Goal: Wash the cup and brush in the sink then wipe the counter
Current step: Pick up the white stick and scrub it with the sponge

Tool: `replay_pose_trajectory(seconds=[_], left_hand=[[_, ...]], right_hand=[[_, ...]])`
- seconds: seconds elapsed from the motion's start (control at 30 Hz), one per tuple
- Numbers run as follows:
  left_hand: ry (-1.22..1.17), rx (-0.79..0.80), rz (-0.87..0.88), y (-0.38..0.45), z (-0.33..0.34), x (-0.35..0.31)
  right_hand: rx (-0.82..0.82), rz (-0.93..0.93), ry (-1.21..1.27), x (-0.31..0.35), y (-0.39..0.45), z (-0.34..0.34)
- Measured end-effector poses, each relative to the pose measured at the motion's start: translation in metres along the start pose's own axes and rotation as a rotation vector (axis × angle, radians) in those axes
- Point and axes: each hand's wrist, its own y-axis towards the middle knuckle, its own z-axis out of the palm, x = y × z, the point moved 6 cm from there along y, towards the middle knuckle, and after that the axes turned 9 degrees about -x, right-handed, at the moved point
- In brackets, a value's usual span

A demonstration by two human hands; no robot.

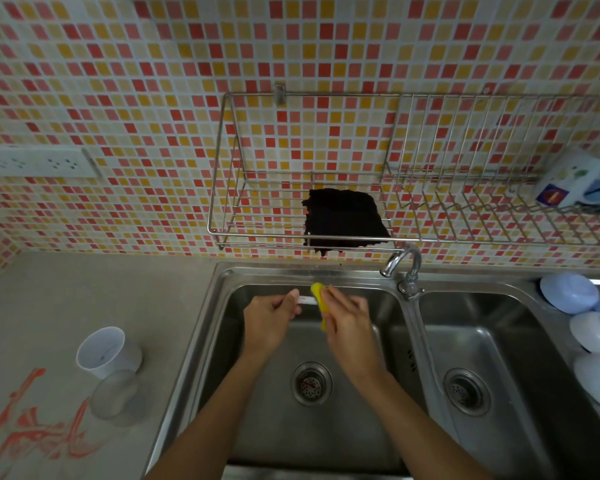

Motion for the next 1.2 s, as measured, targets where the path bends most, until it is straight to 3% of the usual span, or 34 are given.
replay_pose_trajectory(seconds=[0.17, 0.37, 0.63, 0.7, 0.87, 0.93, 1.1, 1.2], left_hand=[[0.02, 0.098, 0.014, -0.003, 0.006, -0.002], [0.032, 0.123, 0.022, -0.007, 0.01, 0.003], [-0.008, 0.143, -0.024, -0.012, 0.013, 0.01], [0.031, 0.158, 0.062, -0.012, 0.012, 0.005], [0.234, 0.2, 0.53, -0.014, 0.015, -0.015], [0.297, 0.18, 0.604, -0.011, 0.013, -0.02], [0.116, 0.123, 0.502, -0.007, 0.002, -0.033], [0.125, 0.073, 0.392, -0.001, -0.003, -0.03]], right_hand=[[0.008, -0.069, -0.009, 0.015, -0.001, 0.008], [-0.028, -0.256, -0.193, 0.006, 0.004, 0.0], [0.099, -0.147, -0.275, -0.031, 0.0, 0.011], [0.104, -0.179, -0.276, -0.031, 0.001, 0.011], [0.127, -0.223, -0.298, -0.03, 0.008, 0.009], [0.097, -0.24, -0.301, -0.023, 0.01, 0.005], [-0.009, -0.258, -0.28, 0.003, 0.017, -0.002], [-0.037, -0.159, -0.276, -0.018, 0.025, -0.011]])
